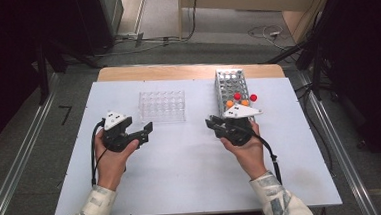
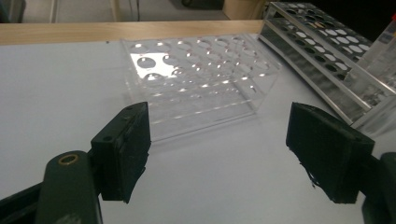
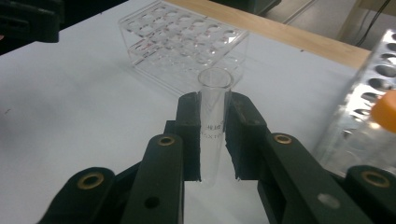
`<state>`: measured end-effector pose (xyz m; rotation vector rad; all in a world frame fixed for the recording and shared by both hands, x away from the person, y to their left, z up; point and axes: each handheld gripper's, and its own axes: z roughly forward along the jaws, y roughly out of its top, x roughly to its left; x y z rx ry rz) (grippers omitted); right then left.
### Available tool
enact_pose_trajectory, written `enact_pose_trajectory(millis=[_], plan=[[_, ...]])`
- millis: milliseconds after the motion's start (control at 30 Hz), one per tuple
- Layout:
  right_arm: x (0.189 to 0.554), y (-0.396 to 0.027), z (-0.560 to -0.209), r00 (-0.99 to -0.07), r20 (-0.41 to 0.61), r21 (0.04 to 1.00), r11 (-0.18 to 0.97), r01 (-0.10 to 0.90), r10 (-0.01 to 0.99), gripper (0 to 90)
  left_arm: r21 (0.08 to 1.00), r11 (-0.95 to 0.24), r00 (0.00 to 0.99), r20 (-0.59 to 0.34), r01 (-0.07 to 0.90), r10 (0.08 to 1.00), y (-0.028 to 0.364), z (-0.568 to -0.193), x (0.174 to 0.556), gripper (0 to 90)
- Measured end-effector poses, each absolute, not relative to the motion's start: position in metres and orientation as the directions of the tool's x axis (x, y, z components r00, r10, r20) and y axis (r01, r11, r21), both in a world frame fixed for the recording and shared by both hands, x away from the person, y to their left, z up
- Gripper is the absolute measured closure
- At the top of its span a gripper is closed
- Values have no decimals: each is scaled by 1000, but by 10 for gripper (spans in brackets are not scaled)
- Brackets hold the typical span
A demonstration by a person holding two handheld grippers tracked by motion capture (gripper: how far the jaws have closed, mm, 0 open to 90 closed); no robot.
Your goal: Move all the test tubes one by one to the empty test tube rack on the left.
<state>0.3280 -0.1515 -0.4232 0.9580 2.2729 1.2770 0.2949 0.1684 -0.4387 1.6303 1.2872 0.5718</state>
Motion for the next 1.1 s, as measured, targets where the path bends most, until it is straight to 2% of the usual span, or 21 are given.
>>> enact_pose_trajectory(millis=[433, 667, 800, 967, 1033, 1100], plan=[[342, -107, -441, -720, 32, 848, 363, 387, 693, 732, 884, -32, 457, -210, 467, 865, 111, -420, 320, 309], [345, -100, -443, -727, 33, 845, 369, 386, 685, 732, 885, -83, 495, -176, 457, 851, 93, -421, 323, 363], [344, -97, -443, -731, 39, 848, 364, 385, 681, 732, 880, -83, 504, -188, 467, 843, 88, -421, 325, 409], [342, -92, -442, -739, 37, 849, 369, 378, 673, 732, 882, -116, 518, -158, 456, 841, 82, -419, 326, 549], [342, -91, -442, -743, 35, 850, 370, 374, 669, 732, 878, -125, 526, -158, 462, 836, 81, -419, 326, 636], [342, -91, -441, -743, 33, 850, 373, 373, 668, 732, 874, -134, 533, -158, 468, 831, 80, -419, 327, 660]])
